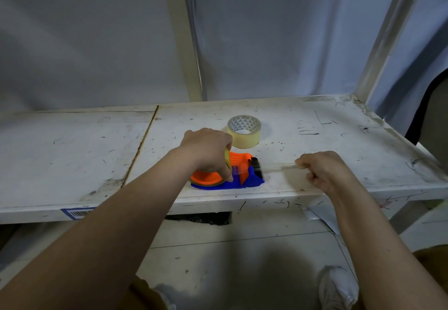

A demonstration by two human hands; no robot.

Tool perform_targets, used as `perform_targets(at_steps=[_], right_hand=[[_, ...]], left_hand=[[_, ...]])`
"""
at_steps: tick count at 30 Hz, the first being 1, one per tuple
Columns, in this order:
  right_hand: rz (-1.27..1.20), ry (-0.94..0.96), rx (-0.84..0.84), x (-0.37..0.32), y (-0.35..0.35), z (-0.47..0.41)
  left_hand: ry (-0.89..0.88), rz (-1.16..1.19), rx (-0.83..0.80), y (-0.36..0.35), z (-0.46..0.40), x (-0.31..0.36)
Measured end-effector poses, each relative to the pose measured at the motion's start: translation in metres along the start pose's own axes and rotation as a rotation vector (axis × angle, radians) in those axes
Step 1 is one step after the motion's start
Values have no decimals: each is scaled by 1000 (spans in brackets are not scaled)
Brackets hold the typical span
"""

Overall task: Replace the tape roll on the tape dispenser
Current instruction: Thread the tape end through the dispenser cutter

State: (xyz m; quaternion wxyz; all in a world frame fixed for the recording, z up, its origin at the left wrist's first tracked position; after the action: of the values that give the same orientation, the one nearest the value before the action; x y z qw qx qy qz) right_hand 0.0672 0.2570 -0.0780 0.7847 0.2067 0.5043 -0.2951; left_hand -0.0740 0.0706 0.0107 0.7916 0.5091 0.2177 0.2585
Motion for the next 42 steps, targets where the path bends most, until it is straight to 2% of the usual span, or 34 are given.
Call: perform_targets(at_steps=[5, 12, 17, 23, 27, 30, 37, 42], right_hand=[[107, 47, 40, 3, 3, -1], [601, 100, 31, 3, 2, 2], [540, 128, -13, -1, 0, 10], [420, 125, -17, 2, 4, 10], [377, 121, -26, 2, 5, 11], [320, 89, -48, 0, 2, 12], [-81, -17, -236, -14, -31, 25], [-93, 24, -314, -28, -69, 32]], left_hand=[[-7, -19, -9, 0, -2, 1], [-23, -77, -38, -2, -2, 8], [-15, -281, -49, -4, -5, 26], [-89, -204, -38, -9, -19, 53], [-115, -107, 38, -11, -23, 51], [-149, 25, 156, 2, -16, 42], [-276, 676, 319, 19, 8, 5], [-366, 1089, 336, 9, 13, -9]])
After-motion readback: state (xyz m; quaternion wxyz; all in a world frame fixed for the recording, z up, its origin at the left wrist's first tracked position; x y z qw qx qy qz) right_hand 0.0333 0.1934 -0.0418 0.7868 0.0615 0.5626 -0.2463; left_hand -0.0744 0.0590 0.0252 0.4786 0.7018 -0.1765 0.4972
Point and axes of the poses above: each hand's wrist, its own z-axis away from the middle knuckle, its own y-axis out of the back of the hand, x = y × z, the point moved 6 cm from there along -z, towards the middle knuckle, and after that the axes turned 9 degrees about -x, right-handed, at the moved point
